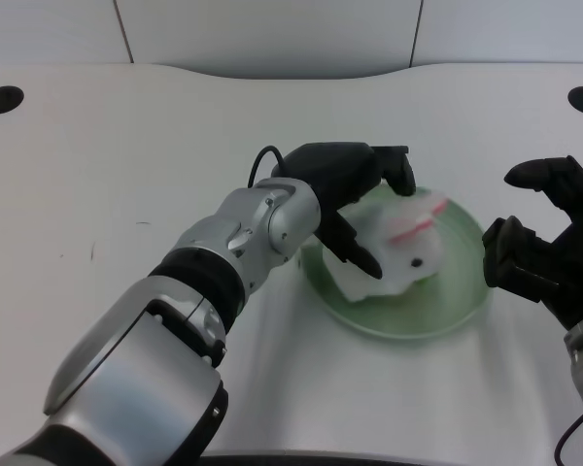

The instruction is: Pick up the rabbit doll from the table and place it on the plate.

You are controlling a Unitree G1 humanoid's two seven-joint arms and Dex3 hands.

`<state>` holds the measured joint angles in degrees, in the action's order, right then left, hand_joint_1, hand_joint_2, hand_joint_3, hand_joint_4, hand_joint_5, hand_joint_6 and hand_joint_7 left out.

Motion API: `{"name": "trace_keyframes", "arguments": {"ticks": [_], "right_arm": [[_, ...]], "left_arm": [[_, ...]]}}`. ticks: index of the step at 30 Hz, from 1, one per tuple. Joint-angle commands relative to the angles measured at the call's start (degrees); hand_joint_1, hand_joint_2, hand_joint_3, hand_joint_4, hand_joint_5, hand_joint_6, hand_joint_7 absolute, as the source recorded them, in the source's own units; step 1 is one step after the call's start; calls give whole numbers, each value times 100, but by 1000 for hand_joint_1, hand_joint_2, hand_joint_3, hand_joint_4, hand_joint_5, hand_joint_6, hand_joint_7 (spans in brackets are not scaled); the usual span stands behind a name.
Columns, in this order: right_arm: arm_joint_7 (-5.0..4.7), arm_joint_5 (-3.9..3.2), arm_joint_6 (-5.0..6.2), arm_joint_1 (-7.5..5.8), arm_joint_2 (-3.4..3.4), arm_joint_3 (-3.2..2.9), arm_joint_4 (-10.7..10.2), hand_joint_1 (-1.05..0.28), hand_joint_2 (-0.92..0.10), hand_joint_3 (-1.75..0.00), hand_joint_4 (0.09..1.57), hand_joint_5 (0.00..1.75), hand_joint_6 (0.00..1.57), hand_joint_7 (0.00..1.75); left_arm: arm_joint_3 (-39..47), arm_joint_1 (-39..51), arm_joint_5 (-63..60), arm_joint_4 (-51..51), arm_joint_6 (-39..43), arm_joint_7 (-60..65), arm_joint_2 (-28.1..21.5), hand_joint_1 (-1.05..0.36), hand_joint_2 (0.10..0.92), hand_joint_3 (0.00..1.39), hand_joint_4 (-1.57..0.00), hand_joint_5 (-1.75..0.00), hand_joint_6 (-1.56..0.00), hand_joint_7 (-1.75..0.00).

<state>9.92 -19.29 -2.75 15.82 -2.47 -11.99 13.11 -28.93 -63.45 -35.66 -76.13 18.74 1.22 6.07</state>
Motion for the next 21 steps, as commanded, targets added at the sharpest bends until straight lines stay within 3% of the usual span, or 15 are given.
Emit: {"name": "trace_keyframes", "arguments": {"ticks": [1,4,6,8,12,16,19,21], "right_arm": [[-54,18,10,-26,48,-9,-18,24,-273,-1708,1262,1746,935,1746],[-72,16,-9,-21,40,-15,-10,39,-278,-1712,1254,1746,926,1746],[-17,1,116,-23,17,-23,46,52,-282,-1713,1255,1746,921,1746],[-62,17,99,-15,4,-18,58,27,-267,-1705,1257,1746,922,1746],[-101,-23,55,-14,-22,-31,35,5,-255,-1700,1265,1746,926,1746],[-149,74,224,-23,-30,-20,109,-9,-259,-1724,1277,1746,941,1746],[-160,-24,222,-22,-74,-73,93,-46,-255,-1742,1295,1746,954,1746],[-189,-37,205,-15,-87,-91,93,-53,-263,-1745,1297,1746,958,1746]], "left_arm": [[-119,-37,-127,-14,-130,-91,-89,-946,859,9,-2,-124,-2,-131],[-176,-59,-183,-1,-260,-32,-105,-987,887,15,1,-12,1,-13],[-187,-49,-195,11,-306,65,-147,-989,890,14,1,-2,1,-2],[-71,-19,-98,44,-251,73,-249,-981,886,10,1,0,1,0],[64,8,19,84,-172,52,-352,-974,883,6,1,1,1,1],[770,370,771,364,653,-171,-873,-958,880,4,1,1,1,1],[1211,732,1309,670,1123,-566,-1255,-924,881,4,-7,-4,-34,-20],[1394,907,1550,838,1301,-787,-1413,-895,879,2,-29,-21,-58,-42]]}}
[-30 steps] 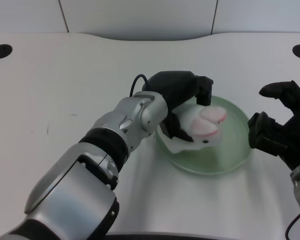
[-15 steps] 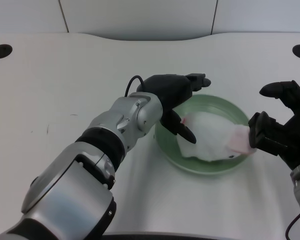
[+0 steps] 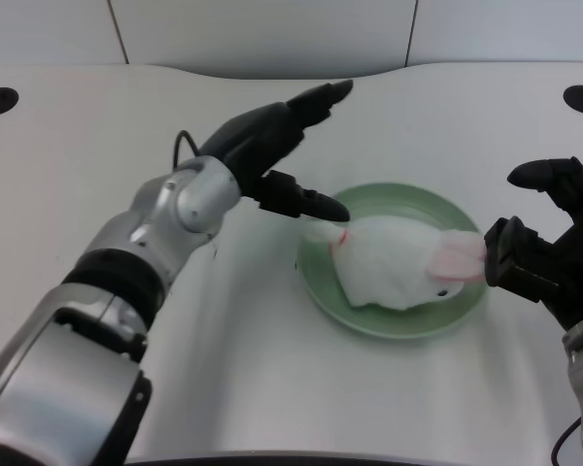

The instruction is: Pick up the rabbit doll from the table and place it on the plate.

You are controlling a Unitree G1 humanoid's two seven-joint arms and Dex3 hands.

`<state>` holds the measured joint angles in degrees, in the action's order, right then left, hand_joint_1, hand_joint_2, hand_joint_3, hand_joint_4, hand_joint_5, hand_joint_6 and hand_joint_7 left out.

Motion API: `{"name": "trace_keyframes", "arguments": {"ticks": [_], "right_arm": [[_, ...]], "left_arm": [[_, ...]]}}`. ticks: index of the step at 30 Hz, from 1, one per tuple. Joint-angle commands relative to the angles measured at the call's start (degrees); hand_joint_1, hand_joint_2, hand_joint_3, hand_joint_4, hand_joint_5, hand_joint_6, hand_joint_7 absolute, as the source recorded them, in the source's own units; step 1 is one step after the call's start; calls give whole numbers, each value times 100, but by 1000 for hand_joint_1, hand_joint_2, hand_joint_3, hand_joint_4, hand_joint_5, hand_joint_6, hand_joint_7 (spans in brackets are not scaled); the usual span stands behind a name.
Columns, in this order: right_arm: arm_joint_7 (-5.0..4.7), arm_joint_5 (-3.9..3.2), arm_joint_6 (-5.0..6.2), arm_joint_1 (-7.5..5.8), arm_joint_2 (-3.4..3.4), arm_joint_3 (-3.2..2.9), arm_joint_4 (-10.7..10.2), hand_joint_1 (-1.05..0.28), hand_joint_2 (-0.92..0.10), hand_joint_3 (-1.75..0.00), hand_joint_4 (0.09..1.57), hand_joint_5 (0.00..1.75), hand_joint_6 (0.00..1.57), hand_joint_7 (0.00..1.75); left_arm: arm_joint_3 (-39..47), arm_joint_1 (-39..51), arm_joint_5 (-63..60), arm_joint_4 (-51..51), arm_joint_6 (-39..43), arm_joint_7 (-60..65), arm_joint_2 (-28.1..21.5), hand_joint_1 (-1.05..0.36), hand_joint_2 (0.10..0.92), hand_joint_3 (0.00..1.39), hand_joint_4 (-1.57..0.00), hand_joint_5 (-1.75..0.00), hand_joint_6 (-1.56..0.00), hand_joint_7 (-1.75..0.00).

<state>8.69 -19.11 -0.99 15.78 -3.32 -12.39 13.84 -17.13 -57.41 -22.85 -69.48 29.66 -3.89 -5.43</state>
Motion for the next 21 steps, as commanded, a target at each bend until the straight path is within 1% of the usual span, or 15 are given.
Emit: {"name": "trace_keyframes", "arguments": {"ticks": [1,3,4,6,8,9,10,11,12,13,14,15,16,18,21], "right_arm": [[-91,-28,56,-4,-6,-53,29,-50,-271,-1745,1298,1746,960,1746],[-176,27,69,0,-19,-52,15,-41,-282,-1740,1300,1746,966,1746],[-204,-4,34,10,-34,-71,8,-40,-284,-1737,1300,1746,969,1746],[-226,-58,-14,21,-50,-92,0,-44,-287,-1735,1300,1746,969,1746],[-246,-76,-25,21,-58,-103,-7,-47,-290,-1734,1300,1746,968,1746],[-258,-80,-27,19,-62,-108,-11,-47,-298,-1734,1302,1746,967,1746],[-296,-97,-40,28,-64,-141,1,-47,-302,-1734,1303,1746,966,1746],[-323,-108,-50,35,-66,-165,10,-50,-348,-1714,1302,1746,960,1746],[-481,-149,-210,58,-92,-217,-49,-51,-365,-1706,1301,1746,958,1746],[-684,-227,-415,92,-140,-287,-128,-64,-398,-1669,1291,1746,958,1746],[-830,-284,-571,113,-173,-332,-194,-53,-464,-1616,1288,1746,956,1746],[-916,-261,-612,125,-174,-338,-224,-49,-488,-1596,1287,1746,956,1746],[-987,-244,-614,133,-178,-341,-243,-22,-546,-1565,1290,1746,958,1746],[-1064,-223,-606,137,-175,-330,-266,-9,-578,-1548,1291,1746,961,1746],[-1219,-378,-694,176,-246,-420,-346,-32,-623,-1557,1328,1746,980,1746]], "left_arm": [[375,483,487,324,356,-441,-376,-877,879,2,-55,-39,-72,-54],[616,770,824,603,503,-728,-528,-821,881,1,-19,-355,-36,-231],[764,972,1067,837,471,-984,-632,-798,885,1,-7,-449,-14,-302],[905,1204,1329,1170,340,-1299,-735,-768,891,3,-1,-520,-3,-336],[1079,1525,1613,1569,271,-1540,-834,-759,893,3,1,-541,0,-345],[1186,1725,1779,1803,246,-1660,-891,-736,897,4,1,-614,-36,-350],[1383,2078,2091,2195,173,-1810,-962,-724,900,4,1,-654,-55,-350],[1516,2330,2307,2501,86,-1915,-1007,-690,912,27,-19,-756,-138,-321],[1649,2586,2486,2805,17,-1943,-1037,-678,917,34,-24,-795,-169,-306],[1779,2852,2664,3122,-78,-1969,-1065,-670,919,59,-56,-832,-218,-281],[1855,3017,2756,3344,-166,-1979,-1078,-670,920,111,-108,-871,-272,-264],[1946,3236,2852,3613,-247,-1962,-1099,-670,921,130,-125,-884,-292,-257],[2028,3440,2939,3867,-338,-1962,-1120,-671,921,182,-176,-905,-346,-235],[2110,3672,3021,4201,-498,-1958,-1140,-665,921,224,-219,-924,-393,-222],[2333,4350,3332,4871,-780,-1999,-1172,-655,921,260,-328,-956,-487,-208]]}}
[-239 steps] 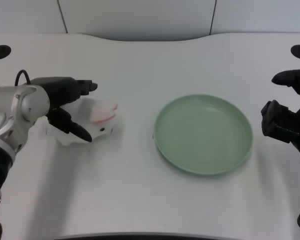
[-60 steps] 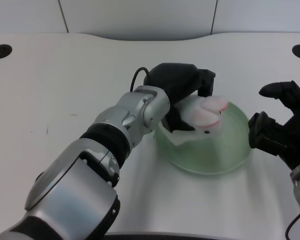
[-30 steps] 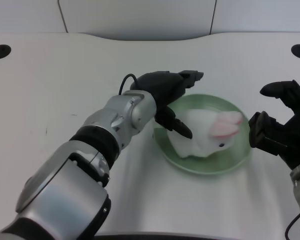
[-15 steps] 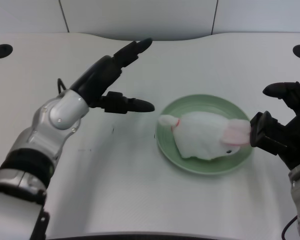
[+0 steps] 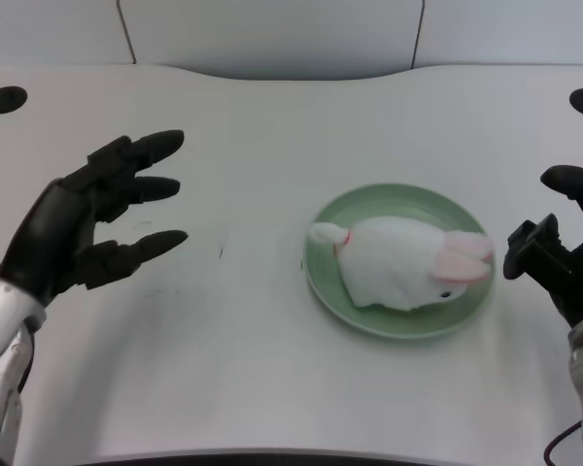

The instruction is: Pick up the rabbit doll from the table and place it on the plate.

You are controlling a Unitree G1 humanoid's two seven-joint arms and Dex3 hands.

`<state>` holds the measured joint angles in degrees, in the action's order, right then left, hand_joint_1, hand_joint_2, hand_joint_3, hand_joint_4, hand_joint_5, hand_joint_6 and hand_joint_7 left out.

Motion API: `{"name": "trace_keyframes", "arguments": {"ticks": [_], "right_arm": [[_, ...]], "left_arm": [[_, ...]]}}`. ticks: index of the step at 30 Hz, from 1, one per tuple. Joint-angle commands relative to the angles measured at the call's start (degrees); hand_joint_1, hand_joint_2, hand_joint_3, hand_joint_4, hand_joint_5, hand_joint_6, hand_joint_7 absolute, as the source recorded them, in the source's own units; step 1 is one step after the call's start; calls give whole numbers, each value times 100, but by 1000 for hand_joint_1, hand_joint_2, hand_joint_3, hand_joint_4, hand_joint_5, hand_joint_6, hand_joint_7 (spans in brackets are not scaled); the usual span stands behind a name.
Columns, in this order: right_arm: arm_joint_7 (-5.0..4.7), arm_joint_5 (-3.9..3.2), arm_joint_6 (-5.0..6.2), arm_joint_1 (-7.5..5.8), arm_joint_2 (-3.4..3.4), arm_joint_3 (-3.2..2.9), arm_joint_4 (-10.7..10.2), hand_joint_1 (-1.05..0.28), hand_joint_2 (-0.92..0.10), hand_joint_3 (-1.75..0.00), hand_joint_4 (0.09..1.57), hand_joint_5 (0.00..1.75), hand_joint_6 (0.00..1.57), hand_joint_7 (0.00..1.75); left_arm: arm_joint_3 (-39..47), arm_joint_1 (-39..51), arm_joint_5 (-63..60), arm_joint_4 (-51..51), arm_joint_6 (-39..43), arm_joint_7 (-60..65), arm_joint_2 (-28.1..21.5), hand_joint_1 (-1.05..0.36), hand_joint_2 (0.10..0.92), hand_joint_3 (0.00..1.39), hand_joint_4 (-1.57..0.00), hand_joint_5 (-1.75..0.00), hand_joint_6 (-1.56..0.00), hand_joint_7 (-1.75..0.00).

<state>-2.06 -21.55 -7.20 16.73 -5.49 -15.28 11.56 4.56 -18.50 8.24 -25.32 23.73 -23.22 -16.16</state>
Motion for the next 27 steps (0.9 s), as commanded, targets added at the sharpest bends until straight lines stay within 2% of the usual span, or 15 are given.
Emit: {"name": "trace_keyframes", "arguments": {"ticks": [1,3,4,6,7,8,10,11,13,14,17,19,23,25,27], "right_arm": [[-184,-159,-102,96,-34,-155,-133,-33,-633,-1558,1337,1746,984,1746],[-194,-199,-156,111,-12,-179,-144,-25,-641,-1553,1342,1746,985,1746],[-125,-228,-227,119,57,-190,-137,-23,-642,-1551,1343,1746,985,1746],[-35,-260,-316,127,139,-203,-132,15,-628,-1547,1310,1746,944,1746],[262,-305,-375,110,311,-177,-70,21,-626,-1546,1305,1746,937,1746],[588,-316,-385,86,488,-134,1,29,-544,-1581,1262,1746,915,1746],[1102,-316,-349,60,737,-97,140,28,-469,-1616,1219,1746,890,1746],[1322,-297,-273,53,826,-88,225,31,-365,-1630,1197,1746,873,1746],[1582,-283,-176,57,920,-94,345,34,-284,-1630,1184,1746,863,1746],[1656,-273,-132,61,939,-97,389,25,-249,-1624,1179,1746,858,1746],[1777,-236,9,68,943,-108,485,-29,-192,-1601,1173,1746,848,1746],[1804,-218,66,68,934,-115,513,-50,-169,-1599,1177,1746,854,1746],[1826,-169,154,17,927,-85,460,-73,-153,-1618,1202,1746,892,1746],[1810,-165,140,5,928,-79,436,-71,-151,-1629,1206,1746,904,1746],[1866,-187,204,23,933,-88,512,-52,-170,-1640,1206,1746,906,1746]], "left_arm": [[224,653,378,631,-302,-150,-108,-657,921,265,-358,-966,-512,-206],[290,879,586,844,-457,-302,-121,-656,921,263,-415,-991,-557,-213],[324,1029,672,972,-549,-373,-138,-654,921,262,-428,-996,-567,-213],[363,1185,737,1134,-676,-439,-152,-649,921,256,-488,-1024,-616,-227],[379,1335,748,1246,-748,-500,-202,-648,921,255,-496,-1027,-624,-227],[390,1460,752,1347,-816,-557,-248,-636,921,231,-541,-1025,-682,-234],[411,1648,779,1538,-966,-643,-302,-625,921,218,-567,-1017,-718,-233],[434,1735,838,1624,-1051,-688,-312,-612,921,210,-570,-1010,-732,-229],[476,1853,939,1726,-1167,-741,-305,-609,921,203,-572,-1004,-739,-221],[511,1901,1051,1743,-1249,-766,-256,-614,921,201,-581,-1007,-743,-215],[593,1996,1447,1793,-1630,-816,-114,-637,921,180,-592,-1018,-767,-209],[636,2044,1679,1856,-1931,-826,-52,-658,921,154,-597,-1026,-790,-206],[710,2171,2444,1842,-2969,-1160,-13,-641,921,132,-581,-1028,-777,-183],[705,2186,2469,1671,-3063,-1288,9,-645,921,144,-577,-1031,-770,-174],[739,2125,2450,1400,-3026,-1415,50,-647,921,161,-560,-1031,-758,-164]]}}
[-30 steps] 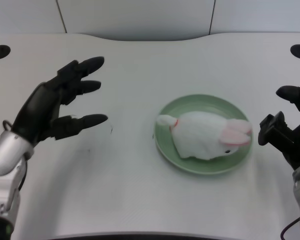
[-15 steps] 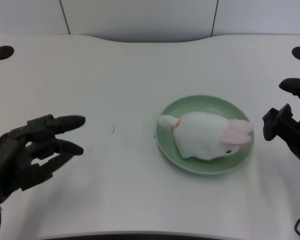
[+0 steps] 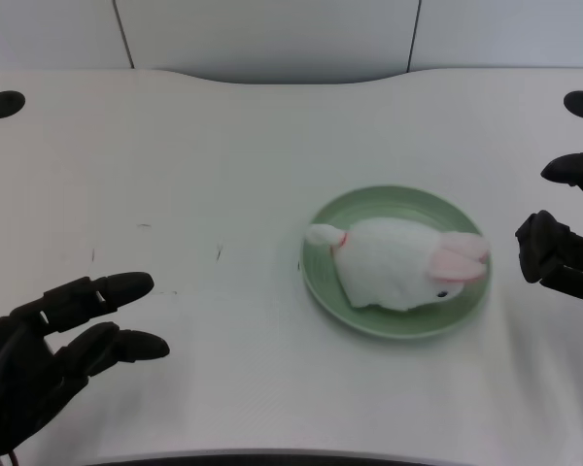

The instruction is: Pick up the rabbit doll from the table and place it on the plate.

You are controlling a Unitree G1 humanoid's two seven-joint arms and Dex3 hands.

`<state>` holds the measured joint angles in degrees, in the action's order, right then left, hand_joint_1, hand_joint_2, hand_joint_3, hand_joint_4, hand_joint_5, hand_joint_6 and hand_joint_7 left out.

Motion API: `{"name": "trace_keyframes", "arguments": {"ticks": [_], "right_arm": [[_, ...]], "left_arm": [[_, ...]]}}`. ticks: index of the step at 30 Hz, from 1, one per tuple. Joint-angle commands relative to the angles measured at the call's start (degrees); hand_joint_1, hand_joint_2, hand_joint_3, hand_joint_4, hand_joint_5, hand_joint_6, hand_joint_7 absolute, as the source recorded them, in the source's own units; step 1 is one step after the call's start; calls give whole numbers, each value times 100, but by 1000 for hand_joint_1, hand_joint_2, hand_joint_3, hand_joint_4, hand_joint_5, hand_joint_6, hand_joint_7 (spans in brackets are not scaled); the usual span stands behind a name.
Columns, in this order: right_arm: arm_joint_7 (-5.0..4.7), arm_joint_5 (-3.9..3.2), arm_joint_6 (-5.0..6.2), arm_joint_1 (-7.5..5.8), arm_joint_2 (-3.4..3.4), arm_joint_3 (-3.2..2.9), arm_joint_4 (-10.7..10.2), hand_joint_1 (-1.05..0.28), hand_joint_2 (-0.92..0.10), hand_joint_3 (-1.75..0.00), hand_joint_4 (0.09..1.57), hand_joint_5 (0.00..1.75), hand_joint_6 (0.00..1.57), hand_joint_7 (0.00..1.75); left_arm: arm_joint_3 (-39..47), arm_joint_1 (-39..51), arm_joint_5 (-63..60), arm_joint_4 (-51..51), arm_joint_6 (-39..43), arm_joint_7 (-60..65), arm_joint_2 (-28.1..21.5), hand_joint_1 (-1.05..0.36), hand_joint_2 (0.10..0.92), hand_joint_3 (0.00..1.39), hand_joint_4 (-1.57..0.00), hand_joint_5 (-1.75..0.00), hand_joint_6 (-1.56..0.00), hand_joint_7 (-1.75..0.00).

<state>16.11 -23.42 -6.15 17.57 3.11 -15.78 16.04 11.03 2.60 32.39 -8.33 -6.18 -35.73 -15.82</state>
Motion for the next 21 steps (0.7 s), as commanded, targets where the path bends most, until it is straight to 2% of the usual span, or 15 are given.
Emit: {"name": "trace_keyframes", "arguments": {"ticks": [1,3,6,9,13,16,17,20,21], "right_arm": [[64,-10,111,-56,75,-39,84,-43,-176,-1641,1208,1746,906,1746],[42,-14,77,-53,78,-39,80,-24,-193,-1643,1205,1746,904,1746],[42,-3,96,-36,78,-32,106,-29,-184,-1622,1202,1746,909,1746],[-18,66,152,-17,74,-8,120,-40,-182,-1616,1205,1746,920,1746],[-18,23,202,19,56,-38,233,9,-201,-1632,1206,1746,931,1746],[201,57,572,54,90,-30,505,18,-212,-1644,1207,1746,941,1746],[237,49,608,57,106,-28,542,-37,-194,-1629,1211,1746,951,1746],[235,60,631,57,131,-17,576,-85,-190,-1606,1214,1746,956,1746],[250,75,691,47,135,-14,595,-90,-189,-1601,1214,1746,956,1746]], "left_arm": [[111,-11,23,-377,-21,-201,29,-652,921,161,-559,-1032,-757,-162],[162,-92,-36,-437,39,-129,67,-660,921,170,-568,-1043,-769,-165],[261,-207,-154,-509,238,35,167,-676,921,170,-579,-1054,-782,-168],[323,-311,-248,-552,352,144,221,-690,921,172,-578,-1061,-787,-166],[381,-462,-366,-742,557,161,267,-699,921,189,-580,-1074,-788,-161],[409,-559,-407,-823,617,241,340,-705,921,166,-570,-1079,-789,-155],[415,-579,-428,-844,660,264,366,-704,921,165,-565,-1080,-787,-152],[425,-603,-465,-890,760,277,408,-697,921,167,-564,-1085,-787,-148],[432,-599,-496,-919,828,292,427,-695,921,174,-563,-1085,-786,-146]]}}
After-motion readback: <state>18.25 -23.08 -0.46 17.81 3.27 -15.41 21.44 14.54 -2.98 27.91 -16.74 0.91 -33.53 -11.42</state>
